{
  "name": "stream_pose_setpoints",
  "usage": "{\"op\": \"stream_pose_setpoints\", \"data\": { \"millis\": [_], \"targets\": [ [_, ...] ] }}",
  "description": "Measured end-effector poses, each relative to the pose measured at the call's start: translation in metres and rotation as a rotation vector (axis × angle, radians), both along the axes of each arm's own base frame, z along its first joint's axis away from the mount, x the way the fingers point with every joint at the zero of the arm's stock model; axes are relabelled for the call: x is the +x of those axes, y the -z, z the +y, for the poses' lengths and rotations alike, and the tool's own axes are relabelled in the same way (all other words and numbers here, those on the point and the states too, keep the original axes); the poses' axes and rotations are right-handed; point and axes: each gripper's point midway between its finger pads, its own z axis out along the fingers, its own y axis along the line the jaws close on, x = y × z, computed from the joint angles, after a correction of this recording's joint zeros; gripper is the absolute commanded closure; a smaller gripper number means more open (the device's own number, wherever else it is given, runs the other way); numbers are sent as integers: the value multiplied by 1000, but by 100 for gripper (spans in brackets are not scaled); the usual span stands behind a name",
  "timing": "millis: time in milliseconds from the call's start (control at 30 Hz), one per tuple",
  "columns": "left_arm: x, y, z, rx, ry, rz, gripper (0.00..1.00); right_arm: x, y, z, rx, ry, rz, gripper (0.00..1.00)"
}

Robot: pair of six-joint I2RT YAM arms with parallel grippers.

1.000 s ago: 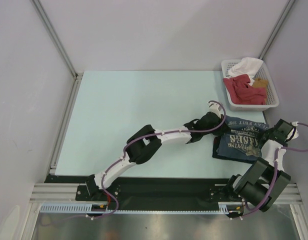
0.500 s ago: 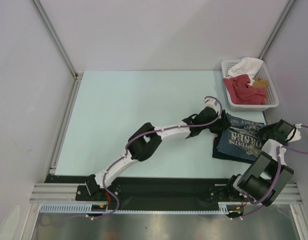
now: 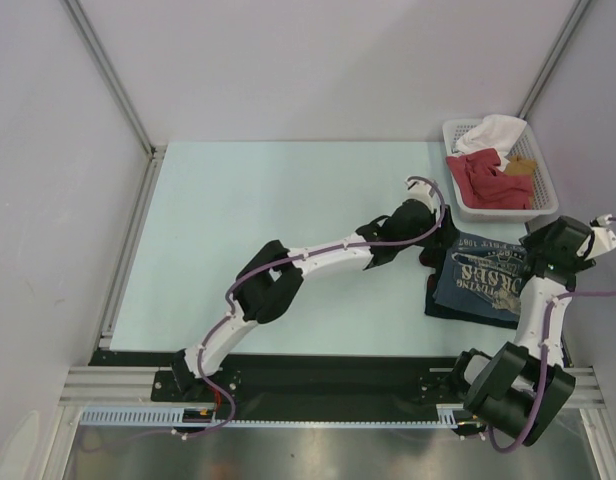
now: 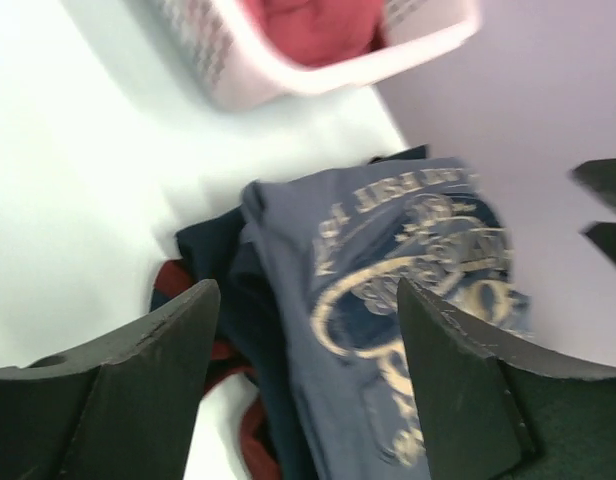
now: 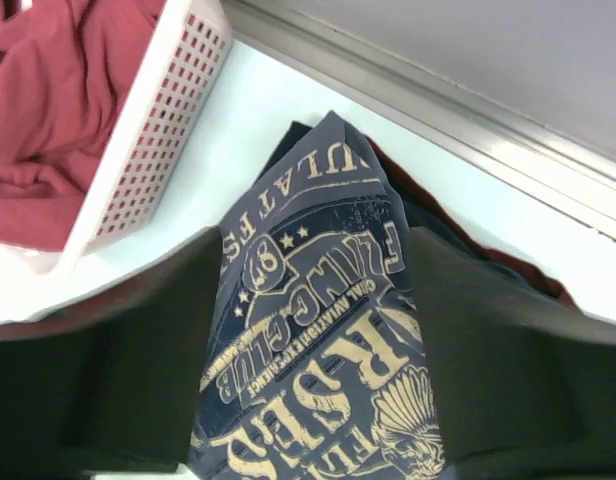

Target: Fold and stack the tank tops

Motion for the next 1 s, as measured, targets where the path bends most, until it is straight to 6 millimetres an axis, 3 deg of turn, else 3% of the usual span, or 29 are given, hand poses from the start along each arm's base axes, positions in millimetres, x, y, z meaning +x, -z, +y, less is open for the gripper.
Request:
{"op": "stream_pose_setpoints", "data": {
  "millis": [67,133,167,200,333,467,633,733,867,900,1000],
  "targets": [
    [-5,-20,1,-13,6,-29,29,-1,-4,4,-7,-12,7,58],
    [-16,-37,1,-29,24,-45,39,-1,-5,9,8,-24,17,71],
    [-20,-42,0,-37,33,-49,42,-1,-4,11,23,-35,20,83],
    [-26,-48,-4,-52,48,-54,51,0,-1,13,36,-43,24,87],
    [-55,-54,-21,-87,123,-44,67,6,21,18,140,-86,42,100],
    [-78,-45,-41,-124,193,0,76,11,48,22,231,-107,83,100],
    [-91,3,-48,-95,220,101,83,23,74,20,283,-107,106,100],
    [-91,43,-33,-46,185,172,86,34,99,20,318,-104,131,100],
    [-87,95,1,-4,104,270,87,46,130,32,335,-123,211,99],
    [-84,95,3,-22,96,278,87,48,129,33,323,-122,217,97],
    [-78,84,6,-35,81,263,86,51,121,34,294,-119,208,79]
  ]
}}
